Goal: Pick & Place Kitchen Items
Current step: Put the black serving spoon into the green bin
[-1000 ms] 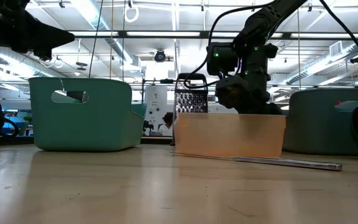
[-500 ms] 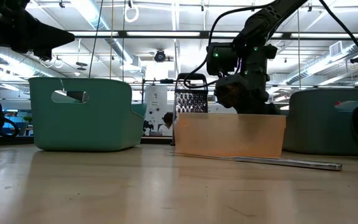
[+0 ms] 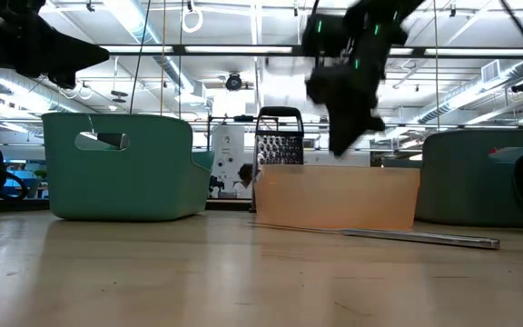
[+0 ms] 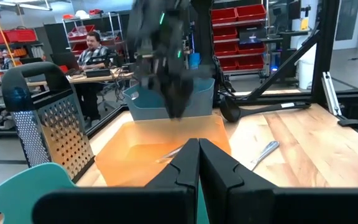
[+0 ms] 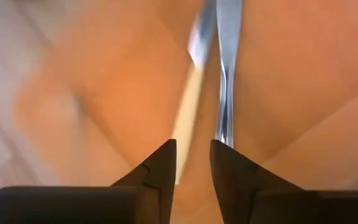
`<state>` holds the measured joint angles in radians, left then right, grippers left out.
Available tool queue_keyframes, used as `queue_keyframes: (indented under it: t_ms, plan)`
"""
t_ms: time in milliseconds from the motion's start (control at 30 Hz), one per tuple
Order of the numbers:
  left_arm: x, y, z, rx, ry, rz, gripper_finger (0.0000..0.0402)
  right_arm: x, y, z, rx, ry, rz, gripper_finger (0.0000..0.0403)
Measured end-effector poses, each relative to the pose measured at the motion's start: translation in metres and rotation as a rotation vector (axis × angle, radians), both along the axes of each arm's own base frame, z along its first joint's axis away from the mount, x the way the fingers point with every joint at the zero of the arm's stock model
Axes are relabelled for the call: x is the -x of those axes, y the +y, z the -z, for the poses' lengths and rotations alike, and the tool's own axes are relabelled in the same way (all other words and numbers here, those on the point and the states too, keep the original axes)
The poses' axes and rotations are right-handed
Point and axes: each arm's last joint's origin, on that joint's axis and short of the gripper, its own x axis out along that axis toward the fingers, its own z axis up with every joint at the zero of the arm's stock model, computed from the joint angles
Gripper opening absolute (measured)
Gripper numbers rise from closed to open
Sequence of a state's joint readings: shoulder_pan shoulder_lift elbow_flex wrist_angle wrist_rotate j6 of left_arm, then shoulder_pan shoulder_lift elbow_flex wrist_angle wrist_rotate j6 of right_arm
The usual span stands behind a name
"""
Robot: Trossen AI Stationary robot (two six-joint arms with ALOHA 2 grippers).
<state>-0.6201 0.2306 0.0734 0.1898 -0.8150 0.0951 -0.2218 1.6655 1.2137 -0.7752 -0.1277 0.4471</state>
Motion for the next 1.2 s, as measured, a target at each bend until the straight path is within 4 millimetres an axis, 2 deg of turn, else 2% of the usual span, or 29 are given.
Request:
queue_keyframes:
  t_ms: [133,233,333,433,533,667,767,867,1033,1200]
  plan:
    - [0.000,0.000,0.000,0.001,0.000,-0.003,0.0016,0.010,0.018,-0.057,0.228,-0.181,-0.093,0.0064]
    - [0.000,0.000,0.000,0.002,-0.001,-0.003,0.0016,0.029,0.033,-0.097,0.320,-0.365,-0.153,0.0018]
    - [0.000,0.000,0.000,0.006,-0.002,-0.003,0.0016,0.053,0.047,-0.123,0.385,-0.542,-0.180,0.0010]
    - [0.000,0.000,0.000,0.005,-0.002,-0.004,0.0016,0.082,0.059,-0.139,0.469,-0.707,-0.165,0.0018]
    - [0.000,0.000,0.000,0.007,-0.002,-0.004,0.0016,0.106,0.069,-0.139,0.505,-0.825,-0.176,0.0008]
    - [0.000,0.000,0.000,0.011,-0.003,-0.004,0.0016,0.132,0.079,-0.127,0.542,-1.006,-0.193,0.0009]
    - [0.000,0.000,0.000,0.016,-0.003,-0.003,0.0016,0.152,0.084,-0.112,0.555,-1.107,-0.203,0.0006]
    - [0.000,0.000,0.000,0.019,-0.003,-0.004,0.0016,0.171,0.083,-0.091,0.577,-1.117,-0.191,0.0004]
    - [0.000,0.000,0.002,0.010,0.017,-0.015,0.0016,0.191,0.082,-0.060,0.572,-1.160,-0.156,0.0004]
    - [0.000,0.001,0.002,0.010,0.017,-0.023,0.0016,0.198,0.084,-0.038,0.565,-1.206,-0.154,0.0004]
